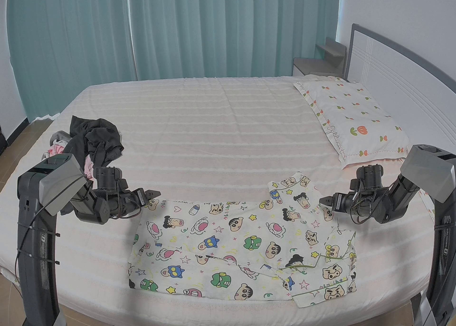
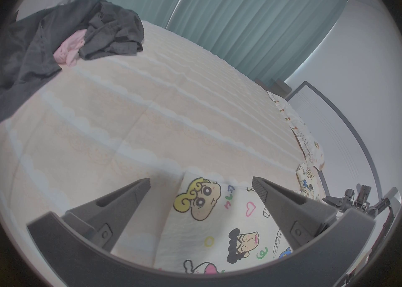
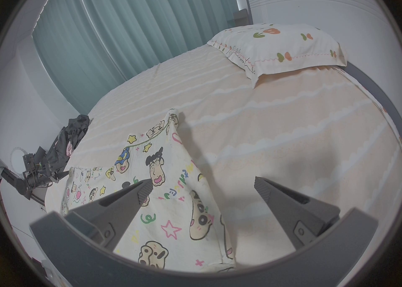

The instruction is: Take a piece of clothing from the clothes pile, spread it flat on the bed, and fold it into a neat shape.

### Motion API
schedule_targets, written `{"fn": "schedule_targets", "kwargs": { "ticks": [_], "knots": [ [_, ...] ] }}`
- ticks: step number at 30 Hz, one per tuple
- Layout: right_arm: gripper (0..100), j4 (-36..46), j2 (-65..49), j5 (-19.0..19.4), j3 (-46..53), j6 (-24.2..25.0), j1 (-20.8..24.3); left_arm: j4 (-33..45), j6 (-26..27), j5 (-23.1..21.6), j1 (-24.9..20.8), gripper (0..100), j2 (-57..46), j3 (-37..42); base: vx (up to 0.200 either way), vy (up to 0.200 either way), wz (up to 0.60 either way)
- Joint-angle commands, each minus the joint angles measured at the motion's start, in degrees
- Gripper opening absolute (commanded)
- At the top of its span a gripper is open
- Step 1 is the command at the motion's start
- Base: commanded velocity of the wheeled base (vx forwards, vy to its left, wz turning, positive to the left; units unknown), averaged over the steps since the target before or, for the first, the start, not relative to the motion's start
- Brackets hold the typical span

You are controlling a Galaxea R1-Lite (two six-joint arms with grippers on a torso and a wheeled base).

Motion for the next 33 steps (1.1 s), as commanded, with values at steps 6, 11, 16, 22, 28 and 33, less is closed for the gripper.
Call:
{"fn": "schedule_targets", "kwargs": {
  "ticks": [6, 11, 16, 22, 28, 33],
  "knots": [
    [100, -0.09, -0.58, -0.21, -0.12, 0.12, 1.42, 0.01, -0.25, -0.32, -1.76, 100, 1.89, -2.41, 0.000, 0.000, 0.00],
    [100, 0.00, -0.49, -0.21, -0.91, 0.12, 1.51, 0.28, -2.10, -0.32, -3.78, 100, 2.33, -4.08, 0.000, 0.000, 0.00],
    [100, 0.52, 0.74, -0.21, -4.08, 0.12, 1.34, 0.01, -2.45, 0.03, -4.66, 0, 2.60, -4.35, 0.000, 0.000, 0.00],
    [100, 1.67, 2.32, -0.12, -6.98, 0.12, 1.25, -0.08, -2.27, 0.65, -3.08, 0, 2.42, -4.00, 0.000, 0.000, 0.00],
    [100, 2.28, 6.45, 0.23, -12.34, -0.14, 1.60, -0.69, -2.36, 7.42, -2.38, 0, 0.84, -3.38, 0.000, 0.000, 0.00],
    [100, 4.30, 8.47, 0.23, -15.94, -0.41, 2.48, -2.27, -2.36, 8.03, -2.64, 0, -1.27, -0.66, 0.000, 0.000, 0.00]
  ]
}}
